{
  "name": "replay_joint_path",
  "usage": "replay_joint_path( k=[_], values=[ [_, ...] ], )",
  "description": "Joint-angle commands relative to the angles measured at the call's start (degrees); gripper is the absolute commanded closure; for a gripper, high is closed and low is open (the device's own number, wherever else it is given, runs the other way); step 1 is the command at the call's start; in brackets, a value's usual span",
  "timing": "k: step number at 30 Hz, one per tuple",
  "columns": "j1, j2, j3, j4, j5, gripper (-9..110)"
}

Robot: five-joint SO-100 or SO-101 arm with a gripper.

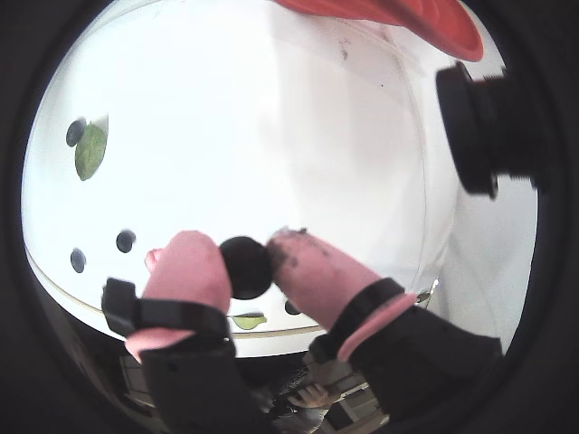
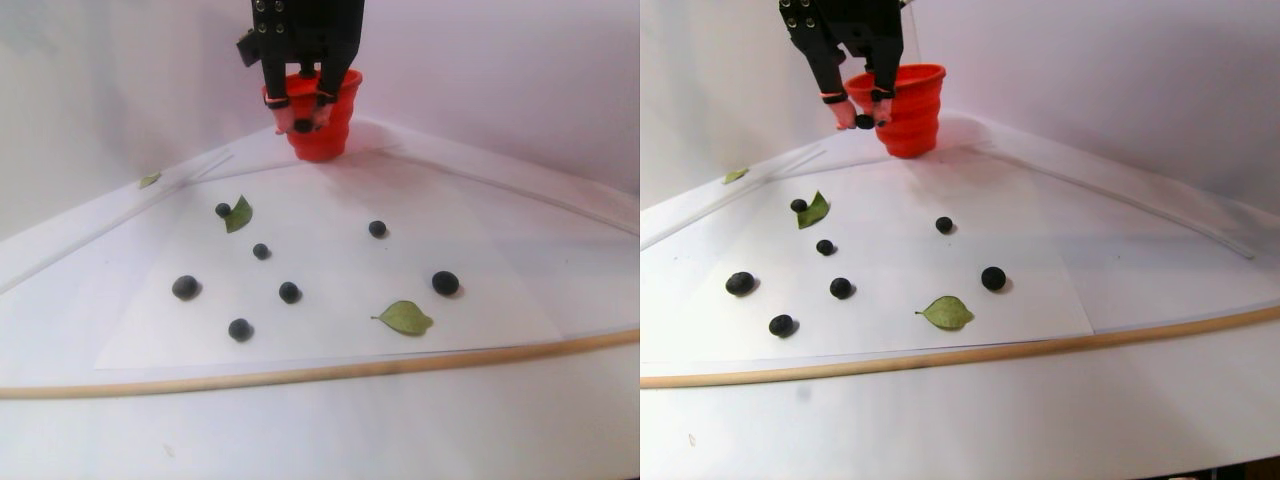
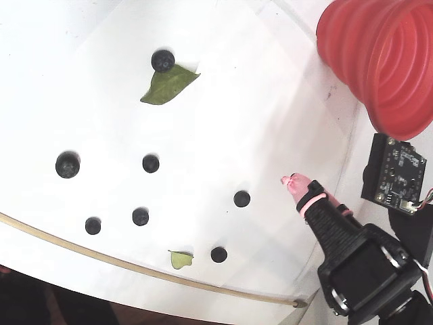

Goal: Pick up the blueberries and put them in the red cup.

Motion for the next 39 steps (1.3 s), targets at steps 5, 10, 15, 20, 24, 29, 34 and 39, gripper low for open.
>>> replay_joint_path(
  k=[5, 10, 15, 20, 24, 29, 34, 39],
  values=[
    [-0.4, 3.8, -7.6, 0.6, 0.4, 89],
    [-0.4, 3.2, -10.6, 1.8, 0.7, 89],
    [-0.5, 3.2, -13.6, 3.8, 0.9, 89],
    [-0.5, 2.9, -16.4, 4.8, 1.3, 89],
    [-0.4, 1.8, -18.9, 5.4, 1.6, 89],
    [0.3, -0.1, -21.4, 3.7, 1.8, 89],
    [0.7, -1.4, -21.8, 0.5, 1.8, 88],
    [1.3, -4.3, -22.9, -2.4, 2.0, 88]
  ],
)
